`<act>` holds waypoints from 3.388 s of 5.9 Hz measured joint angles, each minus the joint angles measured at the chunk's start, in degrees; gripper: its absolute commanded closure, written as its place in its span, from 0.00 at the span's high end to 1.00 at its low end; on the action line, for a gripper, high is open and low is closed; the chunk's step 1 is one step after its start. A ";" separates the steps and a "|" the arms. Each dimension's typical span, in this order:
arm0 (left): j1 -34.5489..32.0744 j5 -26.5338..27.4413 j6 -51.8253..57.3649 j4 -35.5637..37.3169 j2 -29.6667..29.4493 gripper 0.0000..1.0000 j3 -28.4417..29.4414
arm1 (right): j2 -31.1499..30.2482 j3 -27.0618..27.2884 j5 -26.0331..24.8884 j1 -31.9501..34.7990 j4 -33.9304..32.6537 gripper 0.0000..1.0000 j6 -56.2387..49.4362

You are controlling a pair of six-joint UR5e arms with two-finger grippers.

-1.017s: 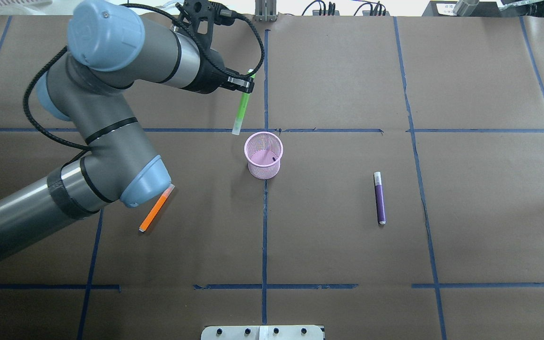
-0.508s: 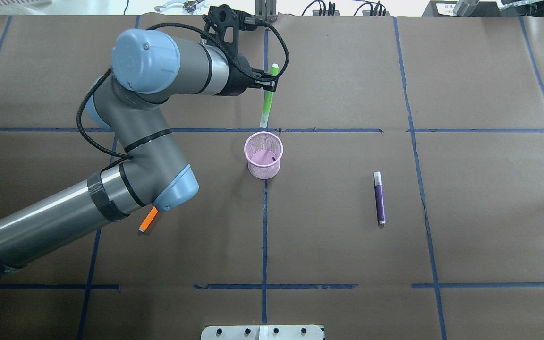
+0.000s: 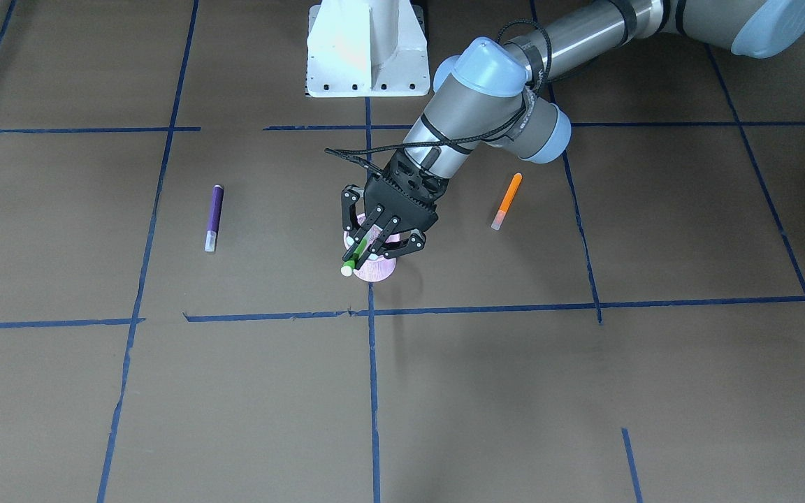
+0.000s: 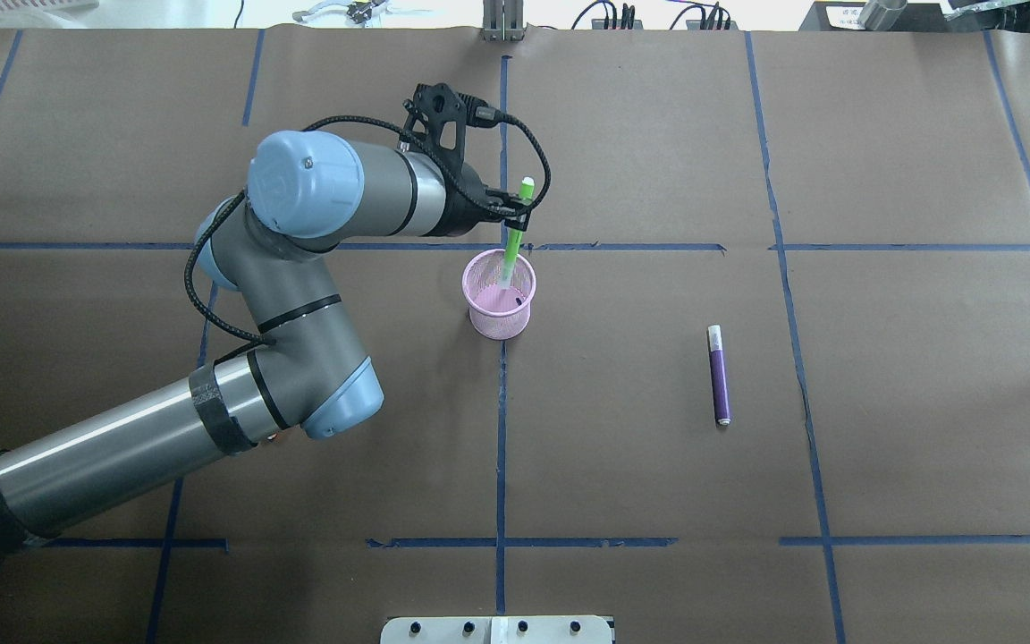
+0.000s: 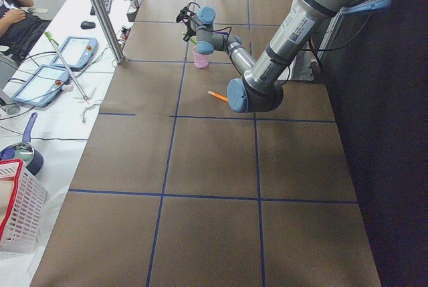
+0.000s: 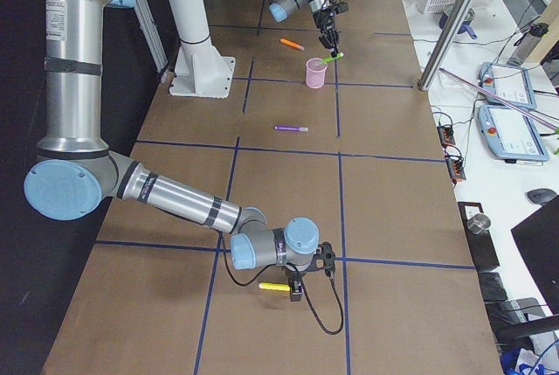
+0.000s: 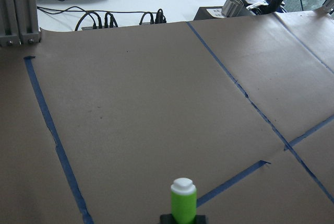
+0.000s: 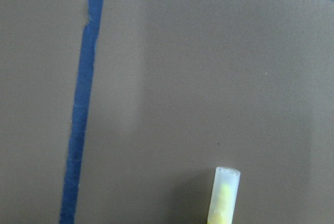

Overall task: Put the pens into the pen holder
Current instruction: 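Carry the green marker with the left gripper over the pink mesh cup, then lower the green marker into the cup and open the left gripper, then withdraw the left gripper from the cup toward the orange marker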

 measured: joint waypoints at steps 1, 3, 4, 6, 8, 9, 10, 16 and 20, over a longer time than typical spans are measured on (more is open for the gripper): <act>0.59 -0.03 -0.02 -0.16 0.86 0.00 0.03 | 0.00 -0.10 -0.04 -0.01 -0.02 1.00 0.00; 0.92 -0.05 0.00 -0.22 1.26 0.15 0.05 | -0.03 -0.37 -0.06 -0.04 -0.02 1.00 0.07; 0.97 -0.05 0.04 -0.25 1.26 0.99 0.05 | -0.04 -0.40 -0.06 -0.06 -0.02 1.00 0.08; 1.06 -0.03 0.06 -0.24 1.24 1.00 0.04 | -0.01 -0.39 -0.06 -0.05 -0.02 1.00 0.06; 1.02 0.00 -0.67 -0.05 1.21 1.00 -0.06 | 0.00 -0.41 -0.06 -0.04 0.00 1.00 0.07; 0.58 -0.19 -1.82 0.35 1.18 1.00 -0.19 | 0.00 -0.45 -0.06 -0.04 0.02 1.00 0.08; -0.48 -1.20 -2.41 2.61 1.09 1.00 -0.56 | 0.00 -0.52 -0.09 -0.03 0.00 1.00 0.09; -15.04 -30.62 -1.78 25.93 1.77 1.00 -2.24 | -0.12 -1.05 -0.39 -0.07 -0.63 0.08 0.09; -17.18 -36.03 -0.80 27.56 5.39 1.00 -2.24 | -0.08 -0.86 -0.43 -0.04 -0.75 0.00 0.09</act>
